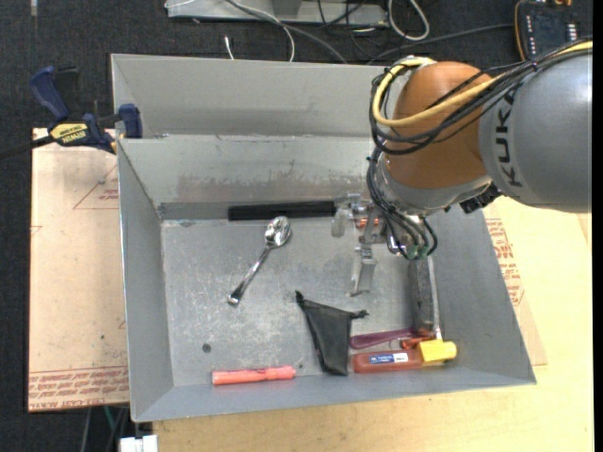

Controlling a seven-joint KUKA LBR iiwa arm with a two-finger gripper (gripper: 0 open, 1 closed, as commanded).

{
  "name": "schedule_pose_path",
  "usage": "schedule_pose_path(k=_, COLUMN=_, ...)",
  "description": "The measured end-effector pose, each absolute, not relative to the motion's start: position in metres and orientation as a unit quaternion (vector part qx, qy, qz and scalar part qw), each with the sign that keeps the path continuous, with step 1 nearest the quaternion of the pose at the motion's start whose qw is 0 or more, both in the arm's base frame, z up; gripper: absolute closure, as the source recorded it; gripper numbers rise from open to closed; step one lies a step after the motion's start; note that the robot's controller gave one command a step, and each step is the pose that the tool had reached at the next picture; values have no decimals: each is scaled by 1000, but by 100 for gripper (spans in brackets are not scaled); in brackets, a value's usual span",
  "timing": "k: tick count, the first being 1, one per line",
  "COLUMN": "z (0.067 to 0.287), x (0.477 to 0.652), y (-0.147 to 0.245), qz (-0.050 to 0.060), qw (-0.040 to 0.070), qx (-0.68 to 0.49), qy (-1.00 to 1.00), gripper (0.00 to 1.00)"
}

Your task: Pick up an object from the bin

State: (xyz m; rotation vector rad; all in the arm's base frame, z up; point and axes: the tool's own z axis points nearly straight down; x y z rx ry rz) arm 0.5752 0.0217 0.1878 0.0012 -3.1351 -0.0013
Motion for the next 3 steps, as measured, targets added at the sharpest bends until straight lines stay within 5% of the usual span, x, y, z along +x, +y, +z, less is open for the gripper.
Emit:
schedule_pose_path(k=1, z=192, x=577, y=22, qz=-1, qw=0, qx=0, qy=-1000, gripper=0)
schedule_pose_path(k=2, z=75, x=539, y=34, qz=-1, qw=-1, qx=-102, qy=-995, gripper=0)
schedule_pose_path(k=3, z=118, x=547, y=36, qz=-2, qw=-7, qx=-132, qy=-991, gripper=0)
